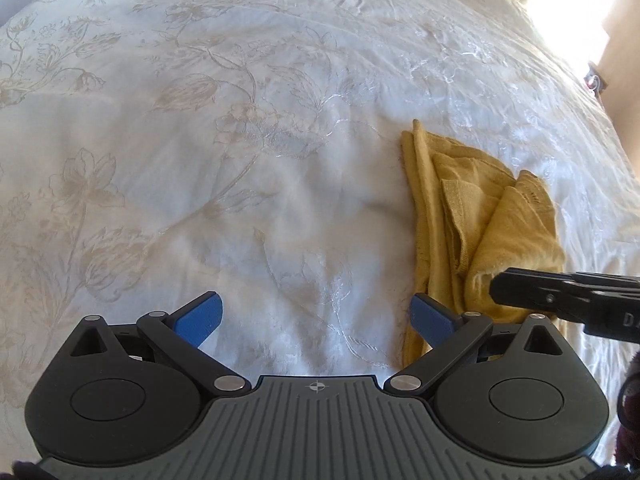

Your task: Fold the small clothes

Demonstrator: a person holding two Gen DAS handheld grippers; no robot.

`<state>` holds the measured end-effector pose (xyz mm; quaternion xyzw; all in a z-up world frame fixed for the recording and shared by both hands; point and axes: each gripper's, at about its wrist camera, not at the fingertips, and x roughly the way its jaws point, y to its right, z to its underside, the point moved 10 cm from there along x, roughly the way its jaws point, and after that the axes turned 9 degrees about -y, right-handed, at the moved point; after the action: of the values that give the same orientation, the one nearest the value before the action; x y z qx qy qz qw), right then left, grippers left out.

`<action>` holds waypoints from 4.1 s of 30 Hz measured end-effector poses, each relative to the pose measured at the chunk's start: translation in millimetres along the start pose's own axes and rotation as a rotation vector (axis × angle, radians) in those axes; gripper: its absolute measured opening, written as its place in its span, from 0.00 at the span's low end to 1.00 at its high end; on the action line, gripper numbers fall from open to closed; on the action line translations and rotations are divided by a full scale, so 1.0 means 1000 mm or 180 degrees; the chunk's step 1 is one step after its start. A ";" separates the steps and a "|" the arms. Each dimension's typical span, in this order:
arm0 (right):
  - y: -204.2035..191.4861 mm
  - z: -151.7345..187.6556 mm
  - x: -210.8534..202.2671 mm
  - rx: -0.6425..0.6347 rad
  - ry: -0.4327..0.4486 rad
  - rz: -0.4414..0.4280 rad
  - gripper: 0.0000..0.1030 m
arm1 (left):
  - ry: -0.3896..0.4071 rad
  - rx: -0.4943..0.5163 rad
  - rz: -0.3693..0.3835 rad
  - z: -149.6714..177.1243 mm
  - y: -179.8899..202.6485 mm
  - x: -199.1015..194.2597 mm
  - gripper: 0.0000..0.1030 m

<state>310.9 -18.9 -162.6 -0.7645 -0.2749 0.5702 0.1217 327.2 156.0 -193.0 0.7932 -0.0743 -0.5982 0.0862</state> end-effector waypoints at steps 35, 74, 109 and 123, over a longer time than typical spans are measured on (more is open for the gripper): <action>0.013 0.001 -0.010 -0.0741 -0.0003 0.0614 0.74 | -0.0188 -0.0047 0.0109 0.025 0.005 0.008 0.99; 0.030 0.032 -0.056 -0.0764 0.0319 0.0912 0.17 | -0.0493 -0.0056 0.1384 -0.079 0.151 0.085 0.98; -0.037 0.049 0.046 -0.0960 -0.0270 0.0236 0.33 | -0.0554 0.0820 0.0717 -0.123 0.095 0.101 0.35; 0.061 -0.012 -0.032 -0.0160 0.0394 0.0467 0.91 | 0.0095 0.0726 0.0526 -0.102 0.096 0.036 0.86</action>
<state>333.0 -85.5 -163.7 -0.8191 -0.2243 0.5223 0.0772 433.7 59.0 -177.8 0.7978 -0.2057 -0.5650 0.0455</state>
